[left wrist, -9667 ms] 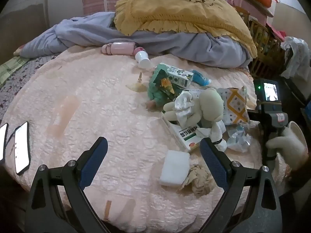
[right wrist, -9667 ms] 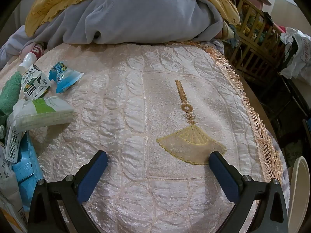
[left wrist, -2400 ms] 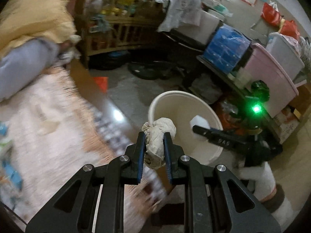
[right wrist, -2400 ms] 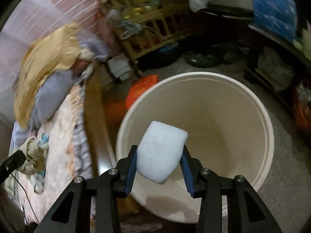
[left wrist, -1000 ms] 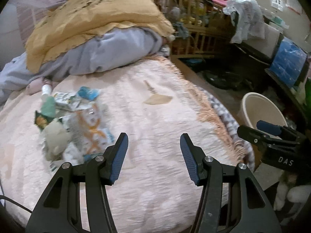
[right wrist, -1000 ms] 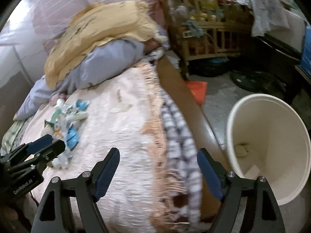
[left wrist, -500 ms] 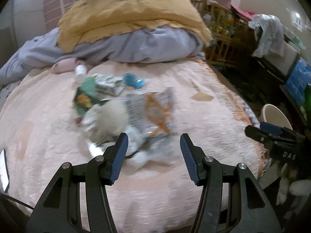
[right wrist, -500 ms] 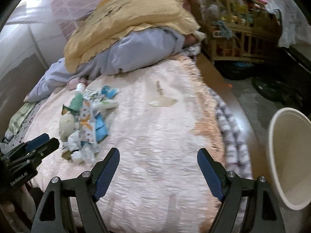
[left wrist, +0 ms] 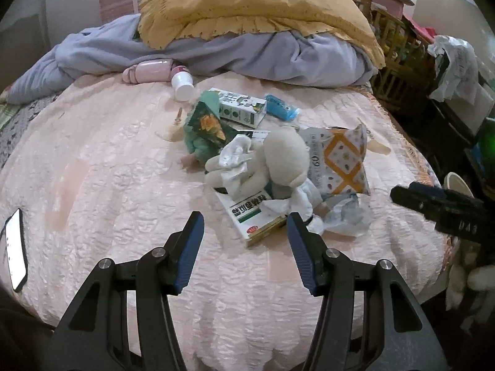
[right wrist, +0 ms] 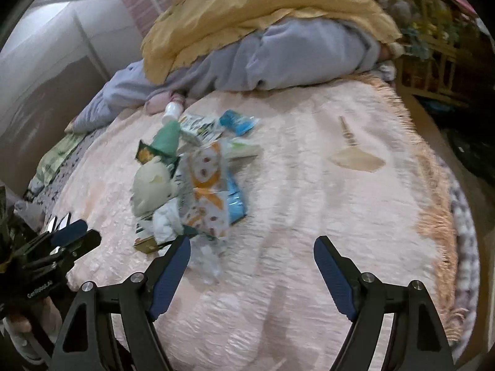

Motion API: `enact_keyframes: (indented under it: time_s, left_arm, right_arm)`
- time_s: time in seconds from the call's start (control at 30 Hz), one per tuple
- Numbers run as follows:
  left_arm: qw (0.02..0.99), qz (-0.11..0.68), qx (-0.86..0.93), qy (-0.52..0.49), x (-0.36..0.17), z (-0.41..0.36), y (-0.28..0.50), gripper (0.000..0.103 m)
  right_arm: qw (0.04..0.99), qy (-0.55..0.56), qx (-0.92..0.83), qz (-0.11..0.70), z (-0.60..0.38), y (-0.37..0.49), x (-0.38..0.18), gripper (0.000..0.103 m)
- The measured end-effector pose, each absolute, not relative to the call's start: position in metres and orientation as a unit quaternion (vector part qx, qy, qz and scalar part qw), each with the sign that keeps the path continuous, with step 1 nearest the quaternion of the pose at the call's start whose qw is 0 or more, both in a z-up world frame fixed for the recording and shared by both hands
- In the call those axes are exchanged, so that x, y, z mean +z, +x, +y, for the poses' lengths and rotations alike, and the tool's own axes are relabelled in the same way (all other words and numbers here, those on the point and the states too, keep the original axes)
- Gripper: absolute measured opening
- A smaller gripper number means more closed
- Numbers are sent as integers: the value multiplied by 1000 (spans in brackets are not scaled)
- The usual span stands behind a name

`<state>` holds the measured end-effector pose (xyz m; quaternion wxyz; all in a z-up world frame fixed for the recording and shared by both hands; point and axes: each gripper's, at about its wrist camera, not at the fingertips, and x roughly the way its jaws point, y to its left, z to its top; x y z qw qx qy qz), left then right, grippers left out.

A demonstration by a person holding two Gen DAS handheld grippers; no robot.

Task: Collect trash
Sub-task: 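Move both empty tools back over the trash pile, then grasp the clear printed plastic wrapper with the right tool while the left tool grasps white tissue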

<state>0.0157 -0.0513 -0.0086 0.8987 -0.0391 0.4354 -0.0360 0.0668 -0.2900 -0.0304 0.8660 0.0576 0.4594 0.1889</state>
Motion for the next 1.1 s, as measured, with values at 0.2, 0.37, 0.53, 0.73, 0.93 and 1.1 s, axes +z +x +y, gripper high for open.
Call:
enact_keyframes:
  time_s: [0.2,0.37,0.53,0.73,0.93,1.1]
  left_arm:
    - [892,445,-49,-66,-10,-47,31,54]
    - [887,453,-62,-68,-14,-50,32,54]
    - [876,467,-98,-64,-28,-70,31,54]
    - [872,480,-85,-41,-53,-106,50,53]
    - [863,490,-101,-66,-63,-114,65,19]
    - [862,479,-145,-79,-38,-122,44,17]
  right_arm:
    - [845,38,220,485,-257,68,-60,79]
    - [833,46,250,492,-236,77,-85,30]
    - [844,59,255,469,-255,65,-74,14]
    - [862,73,230,446,-302,50,-51,14]
    - [869,80,217,437,-330,36,-42,14]
    - [878,88,202,425,-361,25,-33,14]
